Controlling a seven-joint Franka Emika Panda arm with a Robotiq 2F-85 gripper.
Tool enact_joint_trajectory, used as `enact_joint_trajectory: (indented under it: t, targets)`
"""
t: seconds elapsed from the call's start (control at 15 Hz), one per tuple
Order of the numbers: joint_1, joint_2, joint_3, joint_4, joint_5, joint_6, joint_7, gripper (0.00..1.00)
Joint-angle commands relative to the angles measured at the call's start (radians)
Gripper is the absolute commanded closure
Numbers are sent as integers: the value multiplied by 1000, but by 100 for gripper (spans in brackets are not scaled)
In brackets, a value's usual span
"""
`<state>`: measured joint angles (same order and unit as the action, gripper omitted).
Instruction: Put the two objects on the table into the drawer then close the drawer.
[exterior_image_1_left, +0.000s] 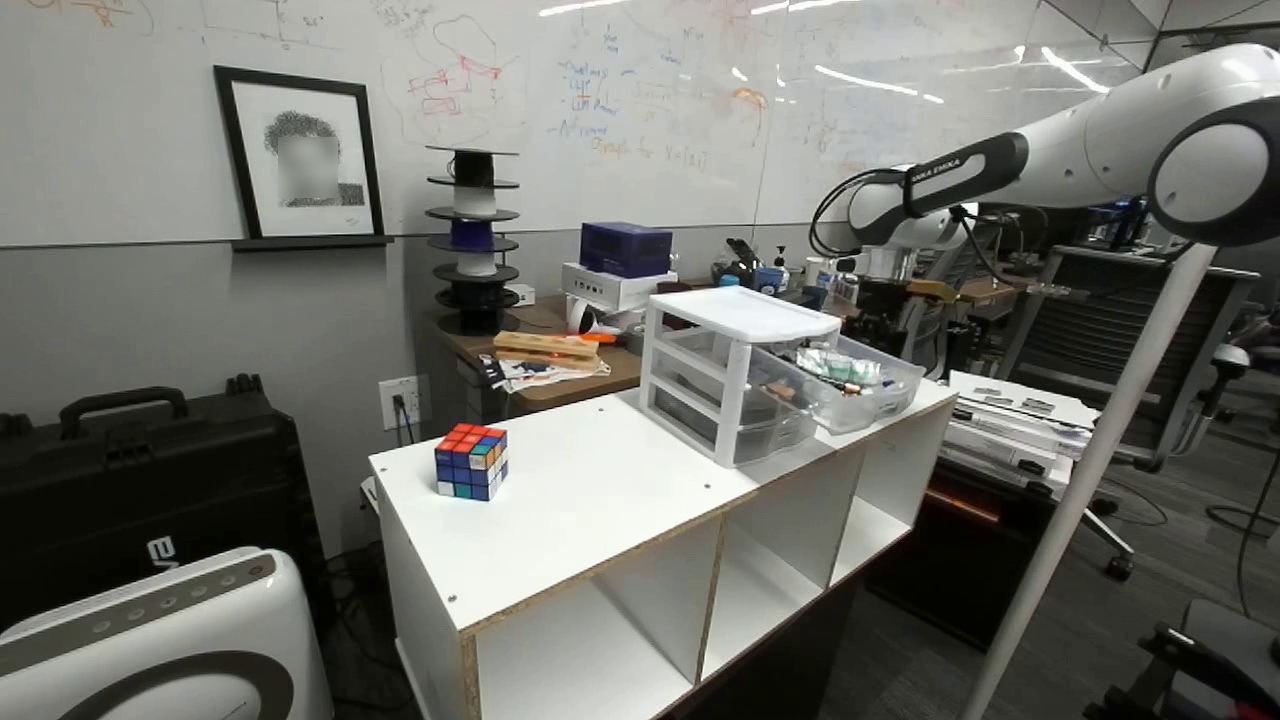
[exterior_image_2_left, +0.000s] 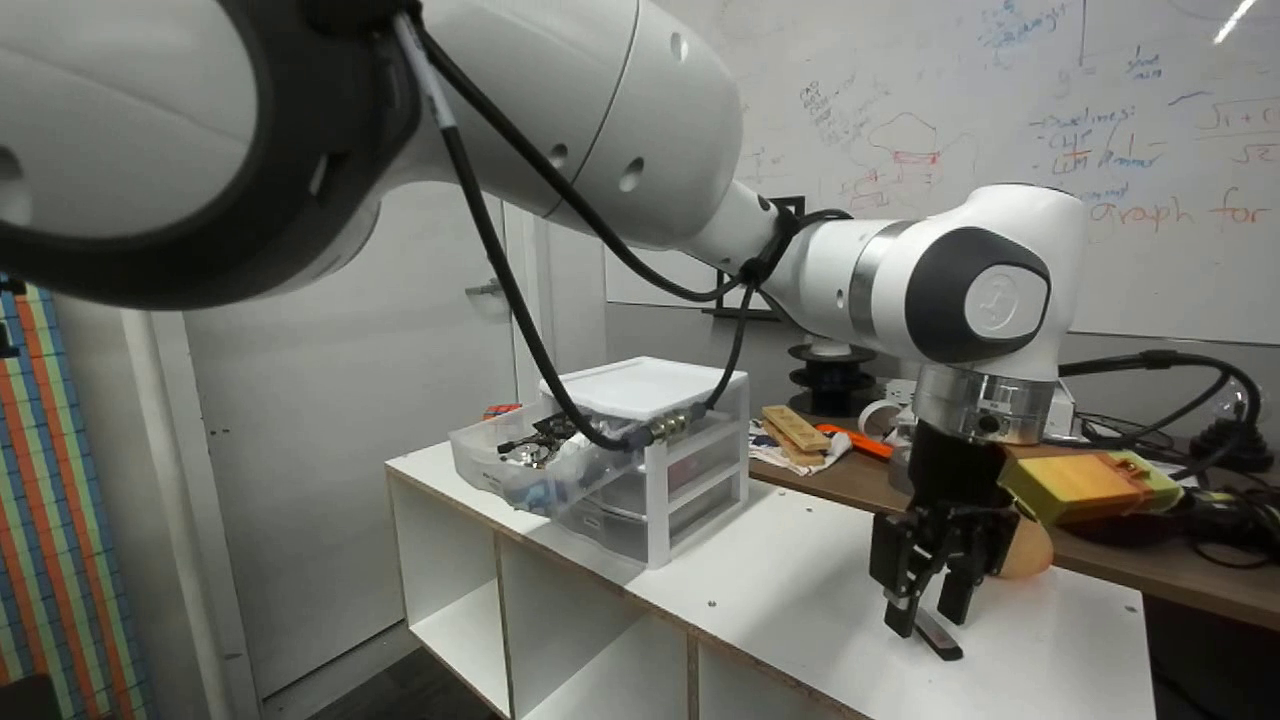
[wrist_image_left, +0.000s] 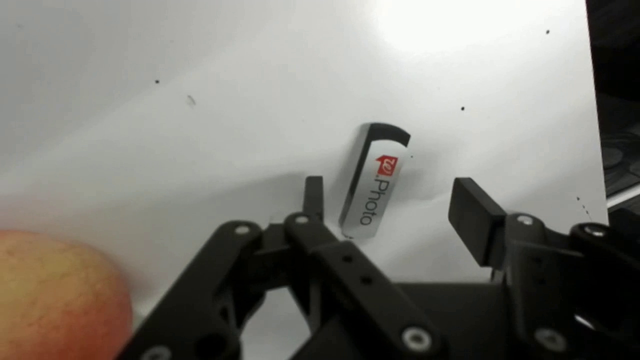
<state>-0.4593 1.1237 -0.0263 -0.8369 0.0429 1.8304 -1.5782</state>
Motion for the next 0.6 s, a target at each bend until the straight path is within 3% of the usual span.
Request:
enact_joint_trajectory:
  t: [0.0,0.13,0.27,0.53]
  targets:
    - [6,48,-12,94,-26,-43,-25,65]
    - [5,54,-15,102,-41,-34,-36,81]
    - [5,58,-19,105,-58,-27,-42,88]
    - [11,41,-31,81,-87,-13,-20,84]
